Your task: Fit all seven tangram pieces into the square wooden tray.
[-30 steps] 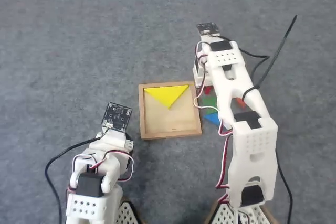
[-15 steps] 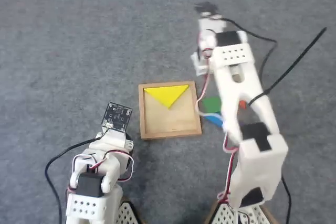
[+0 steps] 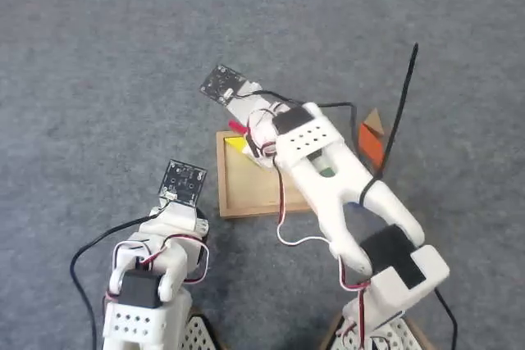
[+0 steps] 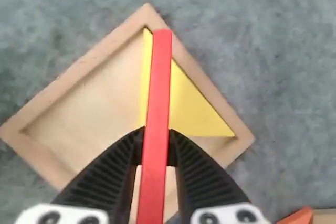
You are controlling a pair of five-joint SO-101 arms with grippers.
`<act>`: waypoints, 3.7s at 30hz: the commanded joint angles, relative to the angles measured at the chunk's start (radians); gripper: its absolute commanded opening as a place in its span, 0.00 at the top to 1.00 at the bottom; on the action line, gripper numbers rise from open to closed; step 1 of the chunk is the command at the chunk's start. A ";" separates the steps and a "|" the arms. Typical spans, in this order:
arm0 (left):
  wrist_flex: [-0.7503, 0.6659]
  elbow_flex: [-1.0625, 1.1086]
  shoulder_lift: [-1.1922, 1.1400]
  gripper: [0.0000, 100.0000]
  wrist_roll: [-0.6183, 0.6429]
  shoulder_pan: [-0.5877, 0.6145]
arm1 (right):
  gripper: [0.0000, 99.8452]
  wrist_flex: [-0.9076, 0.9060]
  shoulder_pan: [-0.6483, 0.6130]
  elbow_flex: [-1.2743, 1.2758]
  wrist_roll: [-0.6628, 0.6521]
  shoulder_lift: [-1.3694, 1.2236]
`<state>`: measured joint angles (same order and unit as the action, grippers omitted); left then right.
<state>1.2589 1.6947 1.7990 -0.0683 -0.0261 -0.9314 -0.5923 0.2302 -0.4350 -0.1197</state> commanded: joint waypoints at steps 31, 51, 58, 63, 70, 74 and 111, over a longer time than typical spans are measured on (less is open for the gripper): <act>0.003 -0.010 0.018 0.98 -0.003 0.003 | 0.81 0.067 -0.004 0.097 0.000 -0.001; 0.003 -0.010 0.018 0.98 -0.003 0.003 | 0.81 -0.015 -0.128 0.126 -0.003 0.102; 0.003 -0.010 0.018 0.98 -0.003 0.003 | 0.81 -0.088 -0.147 0.121 0.002 0.111; 0.003 -0.010 0.018 0.98 -0.003 0.003 | 0.81 -0.111 -0.174 0.121 0.028 0.113; 0.003 -0.010 0.018 0.98 -0.003 0.003 | 0.81 -0.105 -0.176 0.123 0.041 0.111; 0.003 -0.010 0.018 0.98 -0.003 0.003 | 0.81 -0.107 -0.183 0.124 0.046 0.111; 0.003 -0.010 0.018 0.98 -0.003 0.003 | 0.97 0.039 -0.004 0.315 0.078 0.136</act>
<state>1.2589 1.6947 1.7990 -0.0683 -0.0276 -0.9252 -0.5877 0.5508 -0.4058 -0.0445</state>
